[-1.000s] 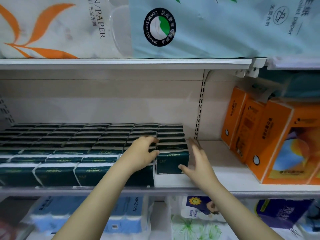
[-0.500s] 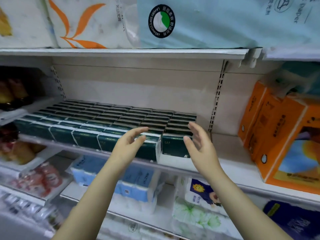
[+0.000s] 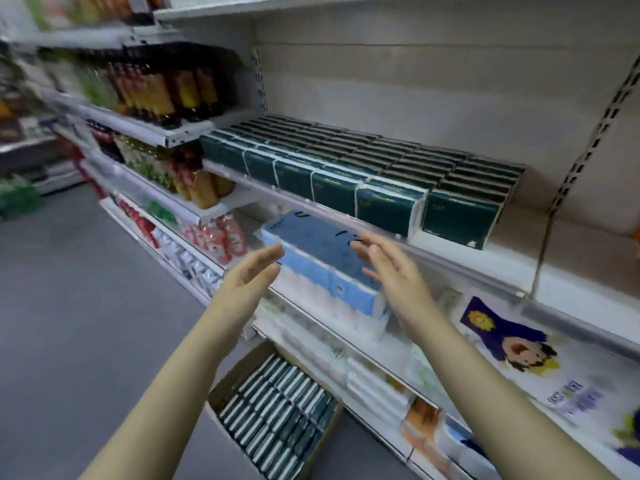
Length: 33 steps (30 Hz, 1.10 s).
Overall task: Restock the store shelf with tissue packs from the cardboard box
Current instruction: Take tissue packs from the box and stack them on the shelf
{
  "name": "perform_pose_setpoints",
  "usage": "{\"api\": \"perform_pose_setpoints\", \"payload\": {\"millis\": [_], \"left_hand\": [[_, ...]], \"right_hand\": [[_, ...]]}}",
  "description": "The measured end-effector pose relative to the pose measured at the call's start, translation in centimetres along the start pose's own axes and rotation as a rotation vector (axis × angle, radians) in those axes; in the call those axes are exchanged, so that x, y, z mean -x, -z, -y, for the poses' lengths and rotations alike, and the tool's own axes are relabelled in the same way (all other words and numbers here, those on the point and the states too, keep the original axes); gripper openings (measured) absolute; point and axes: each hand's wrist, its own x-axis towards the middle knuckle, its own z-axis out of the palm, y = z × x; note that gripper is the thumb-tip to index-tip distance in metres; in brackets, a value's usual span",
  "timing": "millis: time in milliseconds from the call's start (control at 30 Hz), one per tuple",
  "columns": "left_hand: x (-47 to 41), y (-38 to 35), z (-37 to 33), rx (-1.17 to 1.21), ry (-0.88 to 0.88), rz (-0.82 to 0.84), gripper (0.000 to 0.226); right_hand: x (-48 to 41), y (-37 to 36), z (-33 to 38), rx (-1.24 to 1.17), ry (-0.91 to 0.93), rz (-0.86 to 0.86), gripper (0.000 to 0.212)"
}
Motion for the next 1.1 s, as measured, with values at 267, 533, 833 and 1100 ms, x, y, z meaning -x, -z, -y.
{"api": "perform_pose_setpoints", "payload": {"millis": [267, 533, 833, 1100], "left_hand": [[2.4, 4.5, 7.1, 0.009, 0.174, -0.087, 0.035], [0.7, 11.3, 17.4, 0.081, 0.416, -0.105, 0.031], [-5.4, 19.1, 29.6, 0.234, 0.670, -0.101, 0.034], [-8.3, 19.6, 41.5, 0.298, 0.875, -0.090, 0.035]], "right_hand": [[-0.4, -6.2, -5.7, 0.054, -0.215, 0.181, 0.030], [-4.2, -16.1, -14.5, 0.133, -0.398, 0.243, 0.025], [-10.0, -28.5, -26.5, 0.365, -0.645, 0.333, 0.020], [-13.4, -31.9, -38.6, 0.384, -0.936, 0.198, 0.039]]}}
